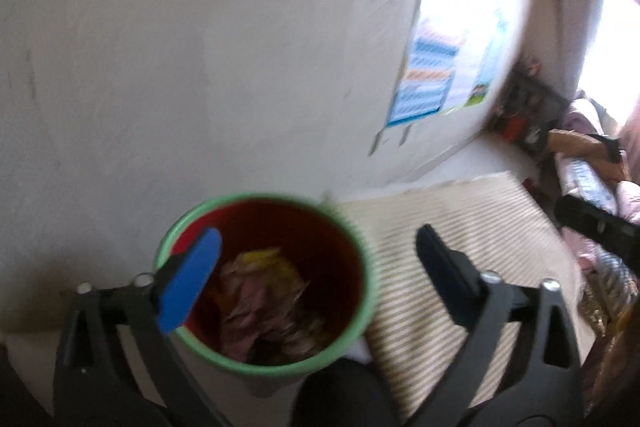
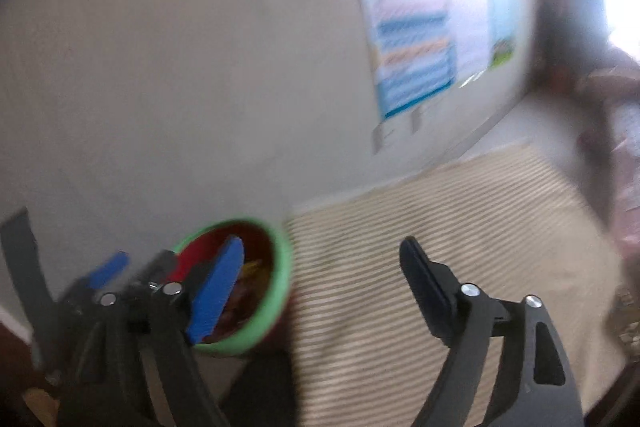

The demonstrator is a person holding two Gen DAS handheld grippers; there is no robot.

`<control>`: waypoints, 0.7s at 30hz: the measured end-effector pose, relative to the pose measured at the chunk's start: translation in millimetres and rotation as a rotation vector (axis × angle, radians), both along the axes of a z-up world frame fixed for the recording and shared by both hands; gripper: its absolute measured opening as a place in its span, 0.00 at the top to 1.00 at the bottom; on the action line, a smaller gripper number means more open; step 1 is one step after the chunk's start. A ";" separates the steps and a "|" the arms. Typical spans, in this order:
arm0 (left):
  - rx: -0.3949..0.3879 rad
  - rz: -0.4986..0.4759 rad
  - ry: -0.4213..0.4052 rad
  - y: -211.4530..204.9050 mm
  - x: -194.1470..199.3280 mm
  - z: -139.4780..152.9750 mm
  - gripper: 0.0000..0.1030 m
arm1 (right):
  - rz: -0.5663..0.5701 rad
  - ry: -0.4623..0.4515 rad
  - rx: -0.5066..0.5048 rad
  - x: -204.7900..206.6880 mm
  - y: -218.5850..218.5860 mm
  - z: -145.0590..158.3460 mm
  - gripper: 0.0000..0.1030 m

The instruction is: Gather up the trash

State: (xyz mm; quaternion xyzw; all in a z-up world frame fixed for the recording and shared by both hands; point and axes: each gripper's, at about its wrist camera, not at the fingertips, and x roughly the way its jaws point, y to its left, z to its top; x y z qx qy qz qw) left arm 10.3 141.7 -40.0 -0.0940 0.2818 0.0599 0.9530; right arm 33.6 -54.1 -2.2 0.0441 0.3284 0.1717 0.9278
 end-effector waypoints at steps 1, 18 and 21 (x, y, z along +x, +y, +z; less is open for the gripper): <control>0.010 -0.020 -0.034 -10.8 -0.2 6.5 0.05 | -0.036 -0.048 -0.018 -9.3 -10.0 6.1 0.10; 0.078 -0.171 -0.248 -117.5 -12.7 66.8 0.05 | -0.357 -0.208 -0.032 -51.7 -108.3 35.1 0.06; 0.084 -0.166 -0.248 -124.5 -12.2 68.6 0.05 | -0.386 -0.173 -0.016 -51.5 -118.9 33.1 0.06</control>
